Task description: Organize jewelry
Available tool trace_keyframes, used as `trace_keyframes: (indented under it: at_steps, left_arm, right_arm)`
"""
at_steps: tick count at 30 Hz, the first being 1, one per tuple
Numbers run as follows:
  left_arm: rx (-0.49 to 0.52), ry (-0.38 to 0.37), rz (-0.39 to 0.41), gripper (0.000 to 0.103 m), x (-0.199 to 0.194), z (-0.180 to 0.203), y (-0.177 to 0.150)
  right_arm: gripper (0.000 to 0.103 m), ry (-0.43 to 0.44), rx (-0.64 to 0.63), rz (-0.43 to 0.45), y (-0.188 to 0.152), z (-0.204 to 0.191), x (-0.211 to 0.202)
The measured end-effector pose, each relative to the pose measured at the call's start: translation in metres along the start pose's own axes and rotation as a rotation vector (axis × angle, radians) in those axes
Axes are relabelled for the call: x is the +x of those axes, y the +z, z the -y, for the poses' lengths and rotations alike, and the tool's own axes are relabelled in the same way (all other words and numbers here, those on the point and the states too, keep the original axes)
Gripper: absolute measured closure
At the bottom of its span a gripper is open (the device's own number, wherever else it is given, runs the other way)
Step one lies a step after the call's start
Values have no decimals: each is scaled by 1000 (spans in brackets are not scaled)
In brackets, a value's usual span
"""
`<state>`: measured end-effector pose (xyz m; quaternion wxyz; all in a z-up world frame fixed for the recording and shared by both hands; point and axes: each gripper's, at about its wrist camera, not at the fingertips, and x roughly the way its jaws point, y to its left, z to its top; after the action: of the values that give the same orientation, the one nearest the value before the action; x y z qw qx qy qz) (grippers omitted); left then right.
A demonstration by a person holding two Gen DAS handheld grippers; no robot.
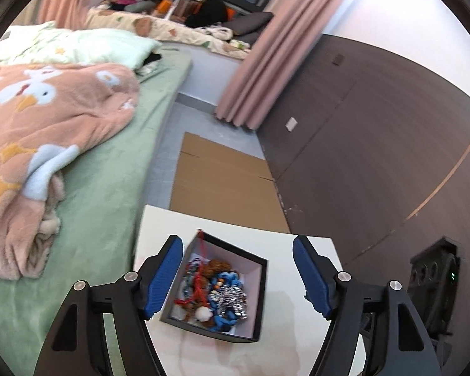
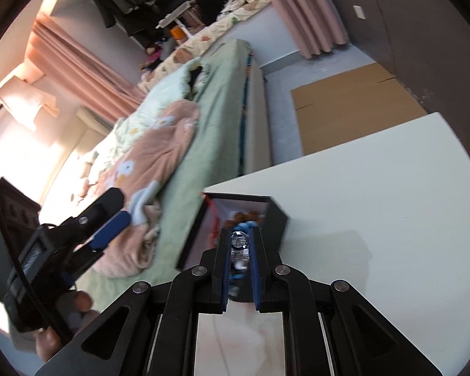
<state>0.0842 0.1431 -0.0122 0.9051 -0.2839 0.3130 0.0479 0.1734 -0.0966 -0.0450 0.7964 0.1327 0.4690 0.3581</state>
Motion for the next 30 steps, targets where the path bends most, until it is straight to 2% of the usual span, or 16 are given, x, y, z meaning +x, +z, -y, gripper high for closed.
trace_keyframes:
  at_steps: [5, 6, 7, 9, 10, 16, 22, 23, 26, 30]
  left_arm:
    - [-41, 18, -18, 29, -1, -10, 5]
    - [-40, 20, -19, 29, -2, -10, 5]
    - [-38, 22, -19, 29, -3, -10, 5]
    - [-32, 28, -20, 29, -6, -8, 4]
    - [-28, 30, -22, 29, -7, -8, 4]
    - [20, 40, -27, 24, -15, 4, -1]
    - [122, 22, -55, 20, -19, 29, -16]
    - [148, 29, -59, 20, -19, 35, -20]
    - [178, 28, -67, 14, -20, 45, -29]
    - [211, 36, -47, 7, -22, 56, -39]
  right_arm:
    - [90, 86, 11, -17, -2, -13, 17]
    - [86, 88, 13, -20, -4, -15, 18]
    - [69, 90, 17, -33, -4, -16, 21]
    - [46, 92, 24, -36, -5, -16, 22]
    - [43, 73, 23, -14, -6, -14, 18]
    - [43, 29, 27, -1, -6, 3, -3]
    - [42, -30, 5, 19, -7, 16, -29]
    - [41, -42, -2, 27, -8, 17, -34]
    - [25, -94, -15, 63, -10, 20, -50]
    - [22, -112, -29, 88, -11, 23, -67]
